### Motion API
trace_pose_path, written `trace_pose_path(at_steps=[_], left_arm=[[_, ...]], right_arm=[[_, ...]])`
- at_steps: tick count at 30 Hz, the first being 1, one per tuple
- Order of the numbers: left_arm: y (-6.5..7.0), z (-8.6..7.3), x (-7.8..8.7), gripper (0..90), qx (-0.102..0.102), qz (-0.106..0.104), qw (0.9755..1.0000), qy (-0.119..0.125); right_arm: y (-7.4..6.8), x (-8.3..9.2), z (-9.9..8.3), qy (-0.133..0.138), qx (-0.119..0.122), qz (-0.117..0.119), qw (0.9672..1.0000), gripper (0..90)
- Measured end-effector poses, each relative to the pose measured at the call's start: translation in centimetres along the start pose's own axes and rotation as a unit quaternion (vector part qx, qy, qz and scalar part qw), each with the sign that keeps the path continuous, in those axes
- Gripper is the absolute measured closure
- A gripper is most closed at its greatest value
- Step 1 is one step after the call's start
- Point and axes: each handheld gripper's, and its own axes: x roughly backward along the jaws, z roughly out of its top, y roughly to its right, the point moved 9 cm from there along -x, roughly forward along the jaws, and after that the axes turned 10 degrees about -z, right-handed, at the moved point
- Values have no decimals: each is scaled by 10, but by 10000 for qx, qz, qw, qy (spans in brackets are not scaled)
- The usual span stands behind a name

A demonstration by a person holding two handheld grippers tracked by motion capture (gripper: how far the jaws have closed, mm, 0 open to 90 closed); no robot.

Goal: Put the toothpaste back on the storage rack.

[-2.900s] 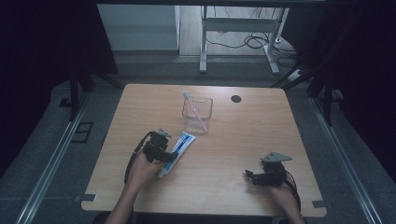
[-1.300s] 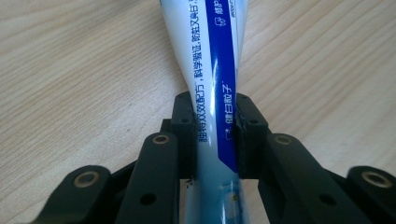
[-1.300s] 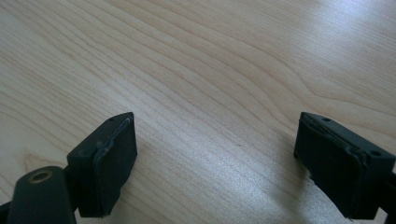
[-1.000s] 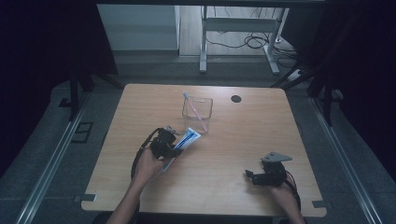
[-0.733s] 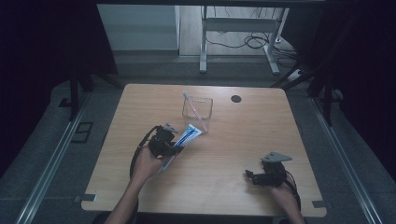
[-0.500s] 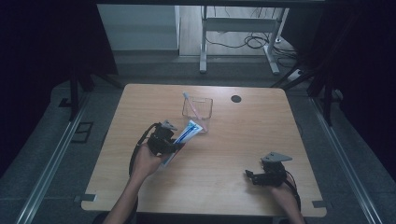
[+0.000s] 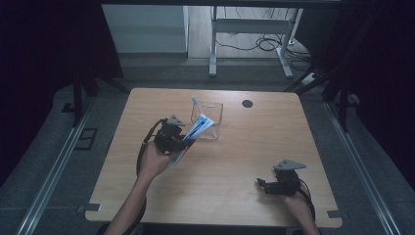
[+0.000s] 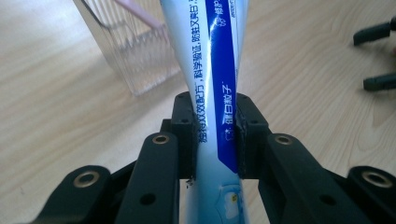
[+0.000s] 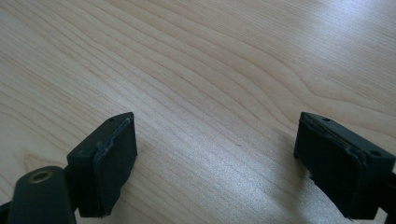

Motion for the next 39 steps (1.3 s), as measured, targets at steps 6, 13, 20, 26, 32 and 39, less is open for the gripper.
trace_pose_path(at_steps=[6,13,20,26,32,39], left_arm=[[-6,19,1,735,-66,95,9998,164],[-14,40,-2,735,-113,218,9990,364],[-23,59,-10,735,-155,297,9980,543],[-30,74,-15,735,-161,365,9967,707],[-37,88,-21,735,-201,437,9950,871],[-44,102,-31,735,-297,423,9936,1006]], right_arm=[[0,0,0,0,-1,1,10000,133],[0,0,0,2,0,2,10000,133],[0,0,0,2,-3,2,10000,132],[0,0,0,11,6,15,10000,133],[0,-1,1,14,29,18,10000,132],[0,-1,1,16,33,30,10000,132]])
